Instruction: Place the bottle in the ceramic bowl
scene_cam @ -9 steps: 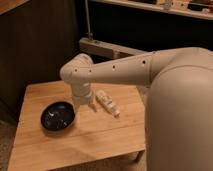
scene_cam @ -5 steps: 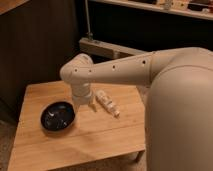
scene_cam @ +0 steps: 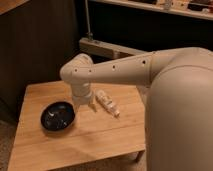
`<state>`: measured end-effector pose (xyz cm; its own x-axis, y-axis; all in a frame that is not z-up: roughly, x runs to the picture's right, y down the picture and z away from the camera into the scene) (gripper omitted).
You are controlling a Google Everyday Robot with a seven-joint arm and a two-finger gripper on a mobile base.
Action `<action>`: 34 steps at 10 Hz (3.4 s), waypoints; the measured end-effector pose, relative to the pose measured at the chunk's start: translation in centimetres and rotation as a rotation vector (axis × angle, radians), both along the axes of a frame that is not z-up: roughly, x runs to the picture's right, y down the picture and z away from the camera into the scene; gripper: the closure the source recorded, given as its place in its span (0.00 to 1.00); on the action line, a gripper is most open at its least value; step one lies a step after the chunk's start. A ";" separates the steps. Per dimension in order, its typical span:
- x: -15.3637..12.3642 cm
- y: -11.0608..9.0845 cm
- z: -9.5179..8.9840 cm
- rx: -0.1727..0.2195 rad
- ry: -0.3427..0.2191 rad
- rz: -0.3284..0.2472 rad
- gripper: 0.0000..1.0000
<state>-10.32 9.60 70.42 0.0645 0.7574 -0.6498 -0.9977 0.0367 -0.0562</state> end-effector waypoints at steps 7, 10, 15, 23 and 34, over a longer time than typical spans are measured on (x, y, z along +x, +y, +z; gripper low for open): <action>0.0 0.0 0.0 0.000 0.000 0.000 0.35; 0.0 0.0 0.0 0.000 0.000 0.000 0.35; 0.0 0.0 0.0 0.000 0.000 0.000 0.35; 0.1 -1.3 0.7 0.101 -0.041 -0.031 0.35; 11.1 -9.9 6.8 0.411 -0.535 -0.214 0.35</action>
<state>0.78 -0.25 77.25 0.4704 0.8695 -0.1510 -0.8053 0.3529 -0.4764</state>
